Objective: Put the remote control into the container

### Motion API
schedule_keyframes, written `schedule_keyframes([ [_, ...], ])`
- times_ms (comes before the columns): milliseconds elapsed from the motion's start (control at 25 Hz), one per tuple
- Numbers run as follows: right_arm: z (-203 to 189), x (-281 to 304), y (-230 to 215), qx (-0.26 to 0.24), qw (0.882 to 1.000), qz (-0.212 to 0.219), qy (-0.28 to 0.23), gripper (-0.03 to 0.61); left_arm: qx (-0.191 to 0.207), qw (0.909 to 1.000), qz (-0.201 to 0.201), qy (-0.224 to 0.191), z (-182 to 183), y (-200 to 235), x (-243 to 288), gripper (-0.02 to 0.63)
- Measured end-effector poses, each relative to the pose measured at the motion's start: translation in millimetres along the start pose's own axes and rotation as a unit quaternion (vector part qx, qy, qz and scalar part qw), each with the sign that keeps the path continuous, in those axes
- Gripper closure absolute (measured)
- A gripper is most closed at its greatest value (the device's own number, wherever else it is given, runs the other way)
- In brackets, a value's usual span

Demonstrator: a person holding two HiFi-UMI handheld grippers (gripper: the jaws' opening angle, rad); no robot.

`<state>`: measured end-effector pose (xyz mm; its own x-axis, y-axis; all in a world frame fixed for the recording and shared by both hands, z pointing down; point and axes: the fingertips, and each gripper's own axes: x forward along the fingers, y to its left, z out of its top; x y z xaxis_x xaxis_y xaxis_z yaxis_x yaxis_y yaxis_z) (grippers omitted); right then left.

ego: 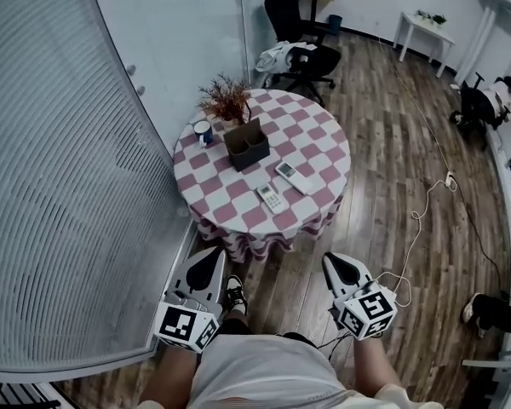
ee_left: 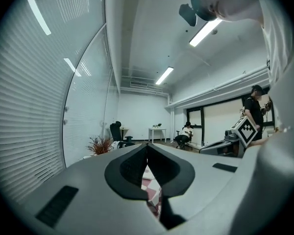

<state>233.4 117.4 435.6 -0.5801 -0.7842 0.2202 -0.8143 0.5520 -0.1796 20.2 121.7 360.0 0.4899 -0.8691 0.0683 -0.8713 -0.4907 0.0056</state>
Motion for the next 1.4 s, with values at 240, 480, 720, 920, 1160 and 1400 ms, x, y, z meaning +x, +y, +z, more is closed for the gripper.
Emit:
schedule_keyframes([
  [240, 30.7, 64.7, -19.5, -0.008, 1.0, -0.029, 0.004, 0.566, -0.021, 0.9994, -0.027, 0.0, 3.7, 57.5, 53.8, 0.604],
  [480, 56.6, 151.1, -27.7, -0.014, 0.998, -0.052, 0.016, 0.566, -0.013, 0.9977, -0.066, 0.01, 2.2, 124.9, 101.2, 0.604],
  [720, 65.3, 230.3, -30.3, 0.007, 0.996, -0.055, 0.065, 0.565, -0.038, 0.9948, -0.091, 0.025, -8.2, 186.8, 135.4, 0.604],
  [920, 44.7, 271.9, -45.4, -0.027, 0.987, -0.077, 0.141, 0.561, -0.055, 0.9925, -0.102, 0.04, -23.3, 216.6, 159.4, 0.604],
  [1160, -5.7, 303.2, -59.6, -0.055, 0.966, -0.065, 0.246, 0.432, -0.073, 0.9911, -0.098, 0.054, -39.2, 226.6, 179.4, 0.604],
  [1400, -54.8, 326.8, -73.7, -0.045, 0.944, -0.035, 0.325, 0.366, -0.085, 0.9924, -0.051, 0.073, -53.6, 228.1, 184.1, 0.604],
])
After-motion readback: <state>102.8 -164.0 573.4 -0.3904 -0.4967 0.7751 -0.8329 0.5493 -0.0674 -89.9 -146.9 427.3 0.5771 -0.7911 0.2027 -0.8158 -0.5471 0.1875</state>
